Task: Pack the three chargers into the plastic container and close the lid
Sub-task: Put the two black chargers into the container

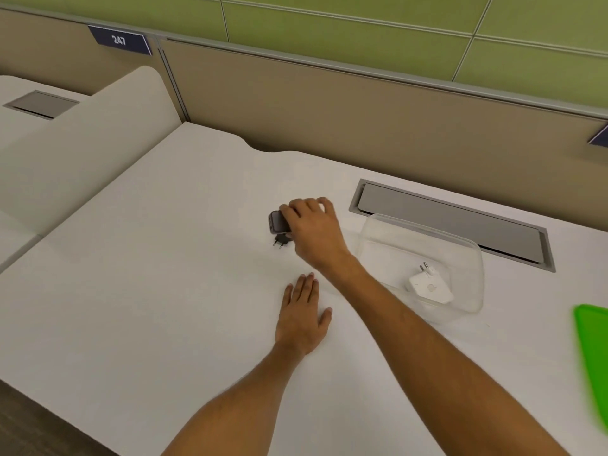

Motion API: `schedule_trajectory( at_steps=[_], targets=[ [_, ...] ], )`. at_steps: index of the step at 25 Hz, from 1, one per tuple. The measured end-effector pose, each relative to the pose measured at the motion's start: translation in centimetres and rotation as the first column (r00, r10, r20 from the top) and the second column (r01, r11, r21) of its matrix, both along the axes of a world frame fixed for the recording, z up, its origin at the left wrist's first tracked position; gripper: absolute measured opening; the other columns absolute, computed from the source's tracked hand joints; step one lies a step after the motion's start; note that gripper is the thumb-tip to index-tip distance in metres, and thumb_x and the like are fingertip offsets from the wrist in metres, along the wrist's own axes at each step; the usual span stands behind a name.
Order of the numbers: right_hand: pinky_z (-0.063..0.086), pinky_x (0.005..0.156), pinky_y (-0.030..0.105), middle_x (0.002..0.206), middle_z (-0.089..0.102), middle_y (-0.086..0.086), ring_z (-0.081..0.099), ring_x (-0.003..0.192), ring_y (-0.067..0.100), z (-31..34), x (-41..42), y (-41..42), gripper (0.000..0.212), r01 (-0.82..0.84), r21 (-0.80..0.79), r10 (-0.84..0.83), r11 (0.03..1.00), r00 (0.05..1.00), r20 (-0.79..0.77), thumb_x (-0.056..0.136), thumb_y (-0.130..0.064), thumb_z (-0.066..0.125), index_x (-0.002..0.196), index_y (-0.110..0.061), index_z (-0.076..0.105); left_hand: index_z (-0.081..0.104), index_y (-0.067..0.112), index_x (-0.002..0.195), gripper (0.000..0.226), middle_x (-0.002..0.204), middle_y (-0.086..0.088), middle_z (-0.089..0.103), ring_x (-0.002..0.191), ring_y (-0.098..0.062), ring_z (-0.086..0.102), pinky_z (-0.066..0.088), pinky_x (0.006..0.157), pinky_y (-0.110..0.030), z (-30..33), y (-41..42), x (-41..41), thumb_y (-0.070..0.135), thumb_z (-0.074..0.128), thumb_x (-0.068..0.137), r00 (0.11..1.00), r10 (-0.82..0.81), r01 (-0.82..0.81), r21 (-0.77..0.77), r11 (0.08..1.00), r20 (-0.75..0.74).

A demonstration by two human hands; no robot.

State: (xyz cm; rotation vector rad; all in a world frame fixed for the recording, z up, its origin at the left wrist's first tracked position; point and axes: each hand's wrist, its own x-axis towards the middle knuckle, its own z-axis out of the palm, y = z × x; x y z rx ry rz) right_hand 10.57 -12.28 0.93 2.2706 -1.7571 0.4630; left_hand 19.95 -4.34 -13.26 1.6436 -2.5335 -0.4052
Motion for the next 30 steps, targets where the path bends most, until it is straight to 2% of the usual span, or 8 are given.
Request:
schedule_trajectory(
  at_steps=[6,10,12,14,19,23,30],
  targets=[
    [0.036,0.094,0.042,0.118,0.060,0.007,0.053,0.106,0.031,2.8,-8.7,0.5,0.042,0.309,0.057,-0.308,0.949,0.951,-0.013,0.082,-0.022,0.066,0.121,-0.013,0.054,0.005,0.013,0.151,0.071,0.162,-0.002,0.002,0.149,-0.016,-0.003,-0.008,0.120,-0.036,-0.1,-0.1,-0.2,0.052,0.020,0.093,0.999,-0.034,0.035,-0.015,0.999,0.028],
    [0.044,0.078,0.039,0.108,0.063,0.010,0.056,0.099,0.033,1.8,-12.8,2.7,0.037,0.456,0.217,-0.468,0.863,0.884,0.005,0.080,-0.024,0.066,0.113,-0.009,0.058,0.005,0.013,0.151,0.071,0.162,-0.002,0.002,0.149,-0.016,-0.004,-0.007,0.120,-0.036,-0.1,0.0,-0.1,0.052,0.018,0.093,0.999,-0.048,0.048,-0.004,0.999,0.023],
    [0.043,0.068,0.035,0.102,0.064,0.009,0.059,0.093,0.031,0.8,-13.8,3.5,0.032,0.496,0.313,-0.515,0.810,0.857,-0.028,0.079,-0.025,0.065,0.108,-0.011,0.060,0.005,0.013,0.151,0.071,0.162,-0.002,0.002,0.149,-0.016,-0.003,-0.006,0.121,-0.037,-0.2,0.1,-0.1,0.052,0.018,0.093,0.999,-0.047,0.047,-0.002,0.999,0.024],
    [0.040,0.063,0.031,0.099,0.065,0.007,0.061,0.090,0.029,-0.4,-14.4,4.0,0.029,0.517,0.400,-0.529,0.757,0.844,-0.090,0.079,-0.025,0.064,0.105,-0.013,0.061,0.007,0.012,0.151,0.071,0.162,-0.003,0.004,0.149,-0.016,-0.002,-0.004,0.121,-0.037,-0.3,0.1,-0.1,0.052,0.018,0.093,0.999,-0.045,0.045,-0.009,0.999,0.022],
    [0.042,0.066,0.032,0.104,0.066,0.006,0.062,0.094,0.027,-3.3,-15.2,4.2,0.029,0.528,0.535,-0.505,0.660,0.839,-0.205,0.080,-0.022,0.063,0.108,-0.017,0.062,0.010,0.012,0.151,0.072,0.162,-0.003,0.007,0.149,-0.016,0.000,-0.004,0.121,-0.036,-0.4,0.0,-0.2,0.052,0.018,0.092,0.999,-0.044,0.044,-0.018,0.999,0.010],
    [0.044,0.073,0.035,0.105,0.065,0.006,0.062,0.095,0.027,-4.7,-15.5,3.5,0.030,0.527,0.534,-0.468,0.661,0.846,-0.257,0.081,-0.024,0.062,0.110,-0.017,0.061,0.010,0.012,0.151,0.072,0.162,-0.002,0.007,0.149,-0.016,0.000,-0.004,0.121,-0.036,-0.5,0.0,-0.1,0.053,0.017,0.091,0.999,-0.043,0.043,-0.021,0.999,0.003],
    [0.047,0.077,0.036,0.108,0.065,0.005,0.061,0.098,0.026,-6.2,-16.0,3.4,0.034,0.513,0.499,-0.444,0.698,0.857,-0.261,0.084,-0.027,0.061,0.115,-0.016,0.058,0.010,0.012,0.151,0.073,0.162,-0.002,0.007,0.149,-0.016,-0.001,-0.003,0.121,-0.037,-0.5,0.0,-0.2,0.053,0.017,0.091,0.999,-0.040,0.040,-0.016,0.999,0.005]
  ],
)
